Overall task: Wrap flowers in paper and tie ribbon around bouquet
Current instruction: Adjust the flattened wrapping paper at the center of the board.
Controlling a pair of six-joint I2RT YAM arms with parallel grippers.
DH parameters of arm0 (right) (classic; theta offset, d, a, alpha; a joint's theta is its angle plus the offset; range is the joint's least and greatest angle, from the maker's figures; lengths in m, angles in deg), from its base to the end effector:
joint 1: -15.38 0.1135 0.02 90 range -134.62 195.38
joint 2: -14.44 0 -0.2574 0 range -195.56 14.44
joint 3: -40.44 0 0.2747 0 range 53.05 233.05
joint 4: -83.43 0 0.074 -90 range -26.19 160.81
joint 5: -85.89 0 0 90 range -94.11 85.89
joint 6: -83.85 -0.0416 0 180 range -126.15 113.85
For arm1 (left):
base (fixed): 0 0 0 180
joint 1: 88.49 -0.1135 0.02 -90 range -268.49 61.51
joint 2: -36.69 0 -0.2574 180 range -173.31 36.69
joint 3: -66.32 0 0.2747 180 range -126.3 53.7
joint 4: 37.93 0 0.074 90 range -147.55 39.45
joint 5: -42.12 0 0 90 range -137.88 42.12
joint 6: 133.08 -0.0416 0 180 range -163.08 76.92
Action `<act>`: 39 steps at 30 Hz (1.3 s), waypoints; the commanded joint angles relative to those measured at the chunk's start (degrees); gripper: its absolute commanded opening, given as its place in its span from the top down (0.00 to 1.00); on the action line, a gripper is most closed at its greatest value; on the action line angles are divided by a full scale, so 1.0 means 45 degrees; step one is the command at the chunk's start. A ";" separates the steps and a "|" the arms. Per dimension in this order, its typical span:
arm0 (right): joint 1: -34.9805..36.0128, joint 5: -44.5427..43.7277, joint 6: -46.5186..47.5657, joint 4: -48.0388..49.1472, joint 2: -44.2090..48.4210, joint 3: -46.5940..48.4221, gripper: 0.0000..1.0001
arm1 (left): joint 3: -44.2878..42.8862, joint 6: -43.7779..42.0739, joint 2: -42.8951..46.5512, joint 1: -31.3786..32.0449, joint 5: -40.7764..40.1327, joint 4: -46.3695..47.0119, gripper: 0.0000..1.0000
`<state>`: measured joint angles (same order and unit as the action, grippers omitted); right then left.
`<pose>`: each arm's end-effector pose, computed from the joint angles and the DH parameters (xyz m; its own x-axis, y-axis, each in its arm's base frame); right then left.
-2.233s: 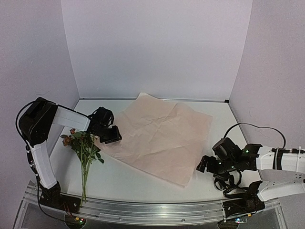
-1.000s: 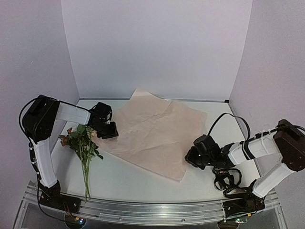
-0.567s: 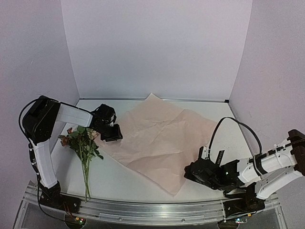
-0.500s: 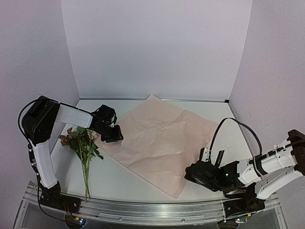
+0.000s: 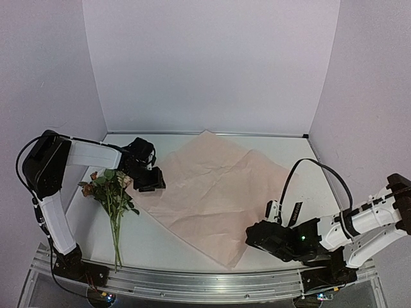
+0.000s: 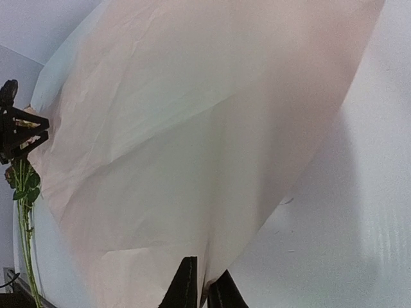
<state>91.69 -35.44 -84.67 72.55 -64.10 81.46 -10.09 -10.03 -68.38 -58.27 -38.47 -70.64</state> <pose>0.0824 0.2470 0.1166 -0.7685 0.3822 -0.5132 0.0245 0.8190 0.5733 0.3276 -0.1987 0.1293 -0.9434 -0.0731 -0.3234 0.0593 0.9224 -0.3816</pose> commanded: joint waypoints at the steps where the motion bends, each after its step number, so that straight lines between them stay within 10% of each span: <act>1: 0.0300 0.0301 -0.0774 0.0024 -0.0228 0.0524 0.87 | -0.0951 0.0071 0.0958 0.0025 -0.0402 -0.0507 0.49; 8: 0.0624 0.0397 -0.1019 -0.0321 0.0365 0.0511 0.34 | -0.0882 0.0893 0.2214 0.0017 -0.0936 -0.0817 0.38; 14: 0.1045 0.0049 -0.0196 -0.4883 0.2340 0.1120 0.03 | 0.0267 0.2550 0.4757 -0.0041 -0.3220 -0.2152 0.16; 22: 0.0765 0.0573 0.3424 -0.8792 0.4643 0.1614 0.02 | 0.2844 0.4986 0.7624 -0.0055 -0.6064 -0.4529 0.01; 39: -0.4839 0.7825 0.7847 -0.8713 0.3405 0.2969 0.02 | 0.6847 0.8533 0.8546 0.1584 -0.6261 -0.4286 0.15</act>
<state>72.76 -8.40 -53.58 33.50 -45.75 91.75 19.07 24.96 -27.77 -53.34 -66.58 -93.80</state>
